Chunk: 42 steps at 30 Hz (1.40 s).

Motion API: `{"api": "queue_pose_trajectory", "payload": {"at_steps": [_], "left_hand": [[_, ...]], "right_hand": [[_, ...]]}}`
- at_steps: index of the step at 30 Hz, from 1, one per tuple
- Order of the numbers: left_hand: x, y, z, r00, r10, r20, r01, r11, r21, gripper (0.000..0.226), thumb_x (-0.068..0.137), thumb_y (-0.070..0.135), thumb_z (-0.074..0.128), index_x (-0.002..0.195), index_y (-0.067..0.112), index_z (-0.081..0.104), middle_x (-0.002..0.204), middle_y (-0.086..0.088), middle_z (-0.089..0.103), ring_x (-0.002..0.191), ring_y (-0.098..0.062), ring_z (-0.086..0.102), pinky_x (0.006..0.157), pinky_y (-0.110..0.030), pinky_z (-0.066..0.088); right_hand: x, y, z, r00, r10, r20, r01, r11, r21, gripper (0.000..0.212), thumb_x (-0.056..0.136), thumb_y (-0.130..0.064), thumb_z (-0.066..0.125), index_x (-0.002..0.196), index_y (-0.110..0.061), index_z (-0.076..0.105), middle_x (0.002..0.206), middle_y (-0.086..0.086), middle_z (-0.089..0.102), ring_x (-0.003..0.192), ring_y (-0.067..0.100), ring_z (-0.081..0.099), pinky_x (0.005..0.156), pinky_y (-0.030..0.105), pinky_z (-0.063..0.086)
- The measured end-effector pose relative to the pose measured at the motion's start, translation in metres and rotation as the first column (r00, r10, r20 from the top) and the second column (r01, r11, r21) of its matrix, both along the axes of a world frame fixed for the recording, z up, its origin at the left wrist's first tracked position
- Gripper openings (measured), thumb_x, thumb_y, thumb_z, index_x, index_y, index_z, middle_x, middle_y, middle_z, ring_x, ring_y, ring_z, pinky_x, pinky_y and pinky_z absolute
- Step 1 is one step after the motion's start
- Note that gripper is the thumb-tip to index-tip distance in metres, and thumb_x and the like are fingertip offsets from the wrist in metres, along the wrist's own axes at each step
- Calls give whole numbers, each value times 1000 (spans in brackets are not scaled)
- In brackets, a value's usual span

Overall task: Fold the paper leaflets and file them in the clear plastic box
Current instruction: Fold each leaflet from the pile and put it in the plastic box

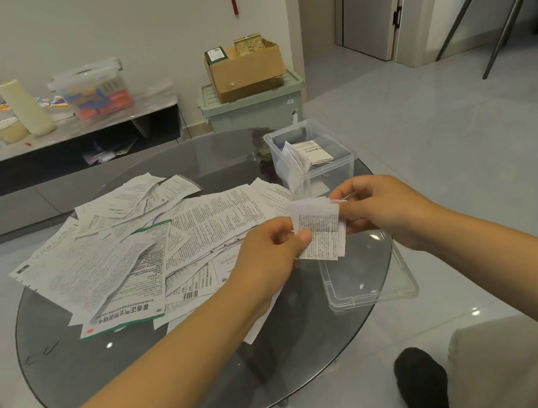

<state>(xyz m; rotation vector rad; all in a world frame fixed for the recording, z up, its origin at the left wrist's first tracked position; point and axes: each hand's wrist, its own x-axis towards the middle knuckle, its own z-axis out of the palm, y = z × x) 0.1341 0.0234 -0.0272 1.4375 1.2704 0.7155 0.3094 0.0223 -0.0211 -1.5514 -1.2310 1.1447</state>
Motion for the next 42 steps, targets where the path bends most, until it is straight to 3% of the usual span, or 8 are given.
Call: {"api": "queue_pose_trajectory", "payload": {"at_steps": [6,14,17,19,22,27,33,42], "left_hand": [[1,0,5,998,48,40,-45,997,-65,32,85,19,69,114,20,55,79,6,68,77,-7,62,73,-24,43],[-3,2,10,988,52,148,-19,976,-217,8,89,19,64,87,20,71,85,7,73,78,-6,60,65,-21,41],[-2,4,12,973,112,203,-57,965,-257,10,91,18,61,86,20,69,84,6,73,76,-6,62,67,-19,47],[-1,5,13,956,169,242,-101,958,-268,10,92,16,59,88,17,68,87,3,72,75,-7,65,69,-19,52],[7,5,14,941,216,262,-156,961,-229,14,95,14,54,104,11,64,102,-2,69,87,-13,66,75,-24,56],[25,6,19,941,221,257,-202,974,-100,27,101,18,38,123,14,55,116,-2,65,85,-8,61,65,-19,49],[43,18,35,887,303,349,-281,953,-112,32,103,18,30,121,14,56,109,-7,67,94,-19,65,74,-27,53],[44,68,60,989,62,134,-70,996,56,30,94,6,40,107,14,66,104,-7,67,91,-13,58,78,-26,44]], "right_hand": [[0,-2,8,961,50,-273,-78,993,-92,11,88,-10,58,94,-10,67,88,7,72,78,18,70,70,26,58],[-6,-6,14,842,49,-537,-113,990,-87,22,96,-15,47,105,-10,66,92,6,74,81,17,71,67,27,59],[-13,-10,17,941,92,-326,-115,992,-52,33,99,-32,41,108,-12,66,99,6,72,90,20,69,82,31,56],[-19,-16,16,990,108,96,-111,993,28,31,97,-38,42,108,-19,65,96,-3,71,84,12,66,78,25,54],[-28,-19,8,859,49,509,-166,968,187,31,94,-36,49,121,-23,57,103,-9,66,82,9,61,78,27,52],[-33,-13,7,866,-59,497,-107,948,299,33,93,-35,53,123,-22,56,109,-7,66,84,8,61,80,32,54],[-38,2,20,884,-143,445,-56,912,405,26,94,-29,53,113,-14,62,89,-12,61,69,-1,56,62,3,43],[-12,43,50,832,-301,466,63,885,460,11,90,-22,56,91,-22,67,83,-5,60,75,15,55,63,29,44]]}}
